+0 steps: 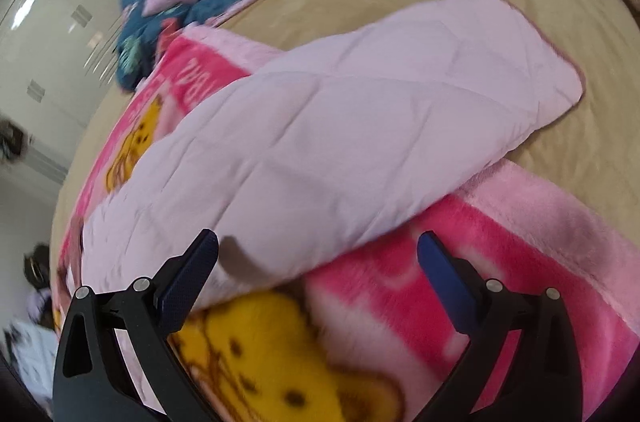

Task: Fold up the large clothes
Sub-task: 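Move the right gripper to the jacket sleeve cuff and grasp it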

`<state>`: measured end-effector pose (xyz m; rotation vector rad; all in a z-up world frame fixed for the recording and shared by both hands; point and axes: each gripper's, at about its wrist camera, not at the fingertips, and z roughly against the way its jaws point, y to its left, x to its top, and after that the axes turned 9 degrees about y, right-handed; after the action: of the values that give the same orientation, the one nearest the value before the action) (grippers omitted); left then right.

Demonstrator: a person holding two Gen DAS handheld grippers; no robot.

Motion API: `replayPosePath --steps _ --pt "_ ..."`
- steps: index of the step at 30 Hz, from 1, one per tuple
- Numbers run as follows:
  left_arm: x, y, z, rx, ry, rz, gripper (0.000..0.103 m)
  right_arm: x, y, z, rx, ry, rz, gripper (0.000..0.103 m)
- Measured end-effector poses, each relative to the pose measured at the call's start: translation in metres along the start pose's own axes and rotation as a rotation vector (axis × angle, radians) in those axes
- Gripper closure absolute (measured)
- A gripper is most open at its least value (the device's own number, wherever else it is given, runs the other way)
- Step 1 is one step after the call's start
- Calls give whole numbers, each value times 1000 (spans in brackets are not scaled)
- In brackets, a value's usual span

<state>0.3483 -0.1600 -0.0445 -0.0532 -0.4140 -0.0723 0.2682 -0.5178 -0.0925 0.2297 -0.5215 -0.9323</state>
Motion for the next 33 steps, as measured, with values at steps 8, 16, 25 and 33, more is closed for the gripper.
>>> replayPosePath --steps 8,16,25,33 --pt "12 -4 -5 13 0 -5 9 36 -25 -11 70 -58 -152 4" --pt "27 5 1 14 -3 2 9 73 -52 -17 130 -136 -287 51" --pt "52 42 33 38 -41 58 9 89 36 62 252 -329 45 80" --pt "60 72 74 24 -91 83 9 48 149 131 304 -436 391 82"
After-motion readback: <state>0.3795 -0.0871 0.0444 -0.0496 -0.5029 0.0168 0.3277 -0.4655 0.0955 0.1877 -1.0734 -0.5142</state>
